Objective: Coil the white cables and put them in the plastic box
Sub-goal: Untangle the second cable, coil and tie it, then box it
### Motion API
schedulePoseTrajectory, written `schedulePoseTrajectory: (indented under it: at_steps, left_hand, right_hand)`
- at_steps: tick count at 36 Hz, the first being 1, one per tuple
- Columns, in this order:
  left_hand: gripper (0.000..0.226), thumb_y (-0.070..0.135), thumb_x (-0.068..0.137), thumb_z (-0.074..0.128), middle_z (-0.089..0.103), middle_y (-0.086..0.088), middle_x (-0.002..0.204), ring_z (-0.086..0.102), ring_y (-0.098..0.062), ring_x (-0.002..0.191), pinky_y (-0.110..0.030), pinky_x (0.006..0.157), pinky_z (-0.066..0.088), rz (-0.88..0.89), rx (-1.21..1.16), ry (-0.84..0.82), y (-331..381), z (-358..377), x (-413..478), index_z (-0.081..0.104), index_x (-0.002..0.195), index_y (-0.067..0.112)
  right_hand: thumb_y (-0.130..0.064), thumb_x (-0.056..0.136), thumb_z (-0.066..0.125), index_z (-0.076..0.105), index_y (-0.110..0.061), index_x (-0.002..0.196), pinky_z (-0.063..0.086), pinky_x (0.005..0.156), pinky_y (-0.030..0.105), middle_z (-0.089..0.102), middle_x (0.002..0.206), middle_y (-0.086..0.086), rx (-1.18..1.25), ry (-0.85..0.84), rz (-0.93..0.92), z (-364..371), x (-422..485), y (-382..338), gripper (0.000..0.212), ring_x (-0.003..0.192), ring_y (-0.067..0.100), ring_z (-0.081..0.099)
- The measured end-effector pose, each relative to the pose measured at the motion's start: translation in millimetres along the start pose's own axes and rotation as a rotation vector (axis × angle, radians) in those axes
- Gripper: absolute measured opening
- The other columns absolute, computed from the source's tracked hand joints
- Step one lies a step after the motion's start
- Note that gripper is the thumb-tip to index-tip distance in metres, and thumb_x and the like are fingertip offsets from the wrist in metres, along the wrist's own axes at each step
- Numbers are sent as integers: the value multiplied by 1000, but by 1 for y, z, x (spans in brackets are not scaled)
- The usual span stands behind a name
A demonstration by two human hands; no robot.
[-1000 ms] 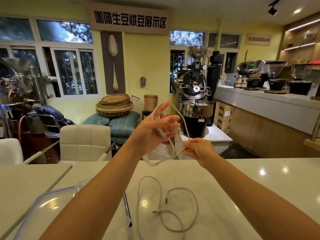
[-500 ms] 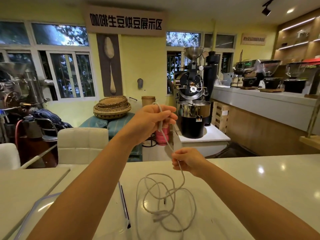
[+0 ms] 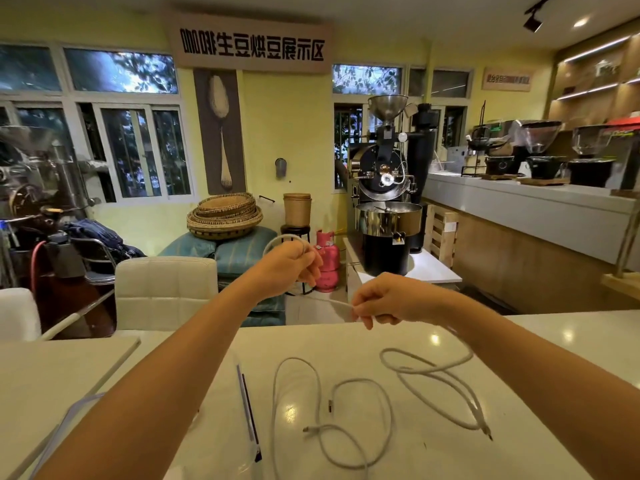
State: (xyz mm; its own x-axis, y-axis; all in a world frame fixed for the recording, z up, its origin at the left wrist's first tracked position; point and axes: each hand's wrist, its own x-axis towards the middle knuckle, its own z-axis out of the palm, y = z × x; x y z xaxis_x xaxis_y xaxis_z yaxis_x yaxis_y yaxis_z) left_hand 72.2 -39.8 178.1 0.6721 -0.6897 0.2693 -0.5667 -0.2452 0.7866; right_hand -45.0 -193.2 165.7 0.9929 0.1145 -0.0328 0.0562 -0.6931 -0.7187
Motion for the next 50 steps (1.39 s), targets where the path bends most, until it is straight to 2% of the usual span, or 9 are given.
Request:
schedulePoseTrajectory:
  at_steps: [10,14,21,26,33,41,43,46,50]
  left_hand:
    - [34,6,98,30,56,-5,59,52,-7,47,-17,51,44,-60,-33,-376,-4,8,-24,55,75,8]
    - [34,10,98,30,52,2,56,44,-6,48,-14,49,36,-54,-79,-498,-5,13,-32,59,81,10]
    - [37,31,90,31,47,8,54,39,-7,48,-18,53,38,-151,-386,-669,-10,15,-37,60,83,9]
    - [18,20,83,44,44,10,48,37,-5,45,-15,48,34,-138,-419,-710,-8,17,-39,57,72,13]
    - [36,19,87,39,41,12,36,33,-1,33,-11,35,30,-164,-621,-700,-10,17,-36,59,58,16]
    - [25,30,79,62,51,12,40,33,0,31,-9,33,33,-140,-882,-916,-4,15,-38,55,59,18]
    - [25,28,82,58,50,11,40,26,-6,34,-9,34,31,-138,-940,-970,0,15,-38,54,59,18]
    - [28,24,90,47,36,4,45,28,-8,38,-12,36,28,-100,-1030,-1045,7,16,-38,56,64,16]
    - [29,15,93,39,36,-3,52,34,-14,43,-19,41,30,-72,-1246,-1075,12,14,-36,48,66,12]
  right_hand:
    - [-17,93,45,57,-27,74,37,49,5,50,62,-11,-342,-27,-42,-34,-4,-18,24,43,-10,45]
    - [-16,93,45,64,-11,94,39,59,0,50,68,-12,-522,-19,-70,-41,-3,-27,20,61,-2,47]
    - [-18,90,50,65,-6,96,44,75,26,58,80,1,-617,70,-154,-42,-3,-34,20,72,12,51]
    - [-18,89,53,66,-5,94,48,78,27,64,86,9,-610,167,-225,-40,-1,-34,19,78,15,57]
    - [-14,91,48,63,-1,93,42,69,18,56,77,0,-571,303,-336,-31,7,-22,21,73,14,53]
    - [-12,91,48,52,-26,68,41,52,8,49,62,-6,-129,276,-328,-15,18,-10,27,49,-7,51]
    - [-34,86,52,55,-20,68,40,50,10,53,57,-8,65,247,-355,-9,19,-6,23,45,-4,50]
    - [-75,55,58,61,-23,66,39,45,8,56,48,-10,268,205,-401,-2,21,7,53,42,-1,48]
    - [-72,47,69,64,-25,64,39,40,11,55,45,-5,472,113,-475,8,25,15,51,38,1,45]
